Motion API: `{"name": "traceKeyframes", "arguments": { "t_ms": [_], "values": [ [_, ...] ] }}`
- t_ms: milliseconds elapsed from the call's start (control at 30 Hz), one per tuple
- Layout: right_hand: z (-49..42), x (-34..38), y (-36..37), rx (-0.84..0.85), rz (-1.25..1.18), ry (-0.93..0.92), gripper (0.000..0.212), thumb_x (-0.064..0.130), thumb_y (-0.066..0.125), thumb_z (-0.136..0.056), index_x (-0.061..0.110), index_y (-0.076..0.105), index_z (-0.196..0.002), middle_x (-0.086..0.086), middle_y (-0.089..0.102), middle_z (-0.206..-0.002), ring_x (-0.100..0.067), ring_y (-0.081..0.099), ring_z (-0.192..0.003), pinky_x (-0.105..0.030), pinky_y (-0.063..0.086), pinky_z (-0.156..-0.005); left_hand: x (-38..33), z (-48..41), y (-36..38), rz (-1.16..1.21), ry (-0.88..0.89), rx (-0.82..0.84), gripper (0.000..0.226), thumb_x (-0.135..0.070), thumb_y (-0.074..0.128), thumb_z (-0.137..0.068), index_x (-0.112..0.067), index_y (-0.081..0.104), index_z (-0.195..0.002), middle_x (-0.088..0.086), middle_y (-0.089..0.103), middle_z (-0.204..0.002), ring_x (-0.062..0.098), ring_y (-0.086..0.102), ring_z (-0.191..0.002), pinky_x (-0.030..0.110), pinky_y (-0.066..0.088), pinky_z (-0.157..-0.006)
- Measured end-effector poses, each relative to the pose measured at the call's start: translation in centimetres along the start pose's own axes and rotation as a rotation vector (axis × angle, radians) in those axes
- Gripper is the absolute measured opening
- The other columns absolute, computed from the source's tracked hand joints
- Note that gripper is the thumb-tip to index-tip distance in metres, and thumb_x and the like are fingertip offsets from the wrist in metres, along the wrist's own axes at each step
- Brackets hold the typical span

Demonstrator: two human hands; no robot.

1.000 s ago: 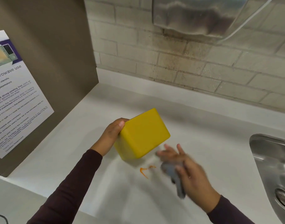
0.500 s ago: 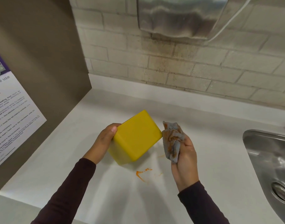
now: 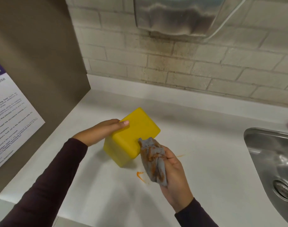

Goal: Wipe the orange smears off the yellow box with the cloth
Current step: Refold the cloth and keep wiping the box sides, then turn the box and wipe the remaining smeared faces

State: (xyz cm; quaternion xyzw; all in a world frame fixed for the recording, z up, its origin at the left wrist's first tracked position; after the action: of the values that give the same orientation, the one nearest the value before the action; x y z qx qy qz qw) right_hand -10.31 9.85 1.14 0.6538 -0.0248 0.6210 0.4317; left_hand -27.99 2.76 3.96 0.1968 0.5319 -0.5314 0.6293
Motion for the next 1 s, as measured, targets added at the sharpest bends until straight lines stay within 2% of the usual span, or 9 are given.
{"name": "traceKeyframes", "arguments": {
  "t_ms": [100,200,267,367,533,667,767,867,1000],
  "values": [
    [0.5,1.6,-0.8,0.045,-0.097,0.007,0.037,0.018,0.041,-0.089,0.003,0.059,-0.118,-0.016,0.066,-0.116,-0.027,0.063,-0.107,-0.027,0.055,-0.077,-1.0,-0.8,0.1,-0.123,-0.038,-0.021,0.054,-0.059,0.051,-0.083,-0.014,0.063,-0.111,0.007,0.067,-0.113,0.023,0.063,-0.104,0.041,0.045,-0.101],
    [0.9,4.0,-4.1,-0.061,0.155,-0.057,0.037,0.028,0.041,-0.09,0.01,0.063,-0.114,-0.011,0.071,-0.093,-0.029,0.064,-0.085,-0.028,0.053,-0.066,-1.1,-1.5,0.3,-0.172,-0.051,-0.042,0.045,-0.048,0.049,-0.088,-0.01,0.063,-0.108,0.01,0.067,-0.112,0.024,0.062,-0.103,0.041,0.043,-0.1],
    [1.3,5.0,-6.4,-0.127,0.353,-0.051,0.031,0.025,0.039,-0.095,0.013,0.064,-0.11,-0.011,0.071,-0.097,-0.032,0.062,-0.084,-0.032,0.049,-0.067,-1.1,-1.7,0.5,-0.164,-0.054,-0.039,0.046,-0.052,0.053,-0.086,-0.012,0.064,-0.107,0.008,0.067,-0.112,0.023,0.062,-0.103,0.041,0.042,-0.1],
    [1.8,6.2,-8.5,-0.161,0.601,-0.047,0.028,0.015,0.038,-0.099,0.013,0.066,-0.102,-0.01,0.07,-0.102,-0.026,0.064,-0.098,-0.03,0.049,-0.083,-1.1,-1.6,0.1,-0.135,-0.049,-0.075,0.058,-0.061,0.053,-0.071,-0.018,0.064,-0.106,0.004,0.068,-0.109,0.022,0.062,-0.102,0.041,0.043,-0.1],
    [2.3,9.3,-10.0,-0.231,0.758,-0.133,0.028,0.012,0.039,-0.098,0.016,0.067,-0.097,-0.002,0.07,-0.094,-0.015,0.065,-0.09,-0.027,0.051,-0.079,-1.0,-1.9,0.0,-0.099,-0.043,-0.078,0.057,-0.06,0.06,-0.072,-0.017,0.064,-0.108,0.005,0.069,-0.108,0.023,0.063,-0.1,0.041,0.043,-0.098],
    [2.5,12.0,-10.4,-0.265,0.782,-0.199,0.029,0.01,0.045,-0.096,0.021,0.07,-0.086,0.012,0.072,-0.082,0.001,0.064,-0.078,-0.006,0.046,-0.066,-0.8,-1.9,0.0,-0.091,-0.028,-0.079,0.055,-0.066,0.057,-0.071,-0.022,0.066,-0.103,0.001,0.07,-0.102,0.02,0.065,-0.097,0.034,0.046,-0.086],
    [2.7,13.5,-10.5,-0.262,0.86,-0.222,0.029,0.008,0.049,-0.093,0.022,0.07,-0.08,0.01,0.072,-0.077,-0.004,0.065,-0.074,-0.013,0.051,-0.064,-0.8,-1.8,0.1,-0.086,-0.016,-0.089,0.067,-0.073,0.052,-0.056,-0.024,0.067,-0.098,-0.001,0.072,-0.097,0.018,0.066,-0.092,0.031,0.047,-0.079],
    [2.7,14.2,-11.7,-0.309,0.768,-0.195,0.019,0.003,0.052,-0.091,0.014,0.065,-0.083,0.002,0.07,-0.075,-0.014,0.066,-0.069,-0.03,0.054,-0.056,-0.9,-1.7,0.4,-0.076,-0.01,-0.078,0.072,-0.075,0.052,-0.051,-0.023,0.067,-0.098,0.0,0.072,-0.098,0.019,0.066,-0.092,0.032,0.047,-0.079],
    [2.3,12.6,-12.9,-0.247,0.221,-0.07,0.022,-0.005,0.052,-0.087,0.016,0.047,-0.095,-0.004,0.074,-0.076,-0.015,0.068,-0.066,-0.025,0.051,-0.045,-1.1,-1.6,0.7,-0.067,-0.014,-0.073,0.054,-0.065,0.06,-0.07,-0.022,0.065,-0.103,0.001,0.07,-0.103,0.021,0.064,-0.097,0.032,0.046,-0.082]
  ]
}}
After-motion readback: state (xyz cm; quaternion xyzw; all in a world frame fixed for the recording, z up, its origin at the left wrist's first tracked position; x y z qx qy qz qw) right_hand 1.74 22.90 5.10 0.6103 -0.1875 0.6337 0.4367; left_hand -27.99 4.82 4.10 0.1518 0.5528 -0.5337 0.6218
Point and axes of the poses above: each hand's wrist, its own z-axis away from the middle knuckle, its own y-axis out of the palm, x = y × z, the point moved 10 cm from there along -z, towards the middle knuckle
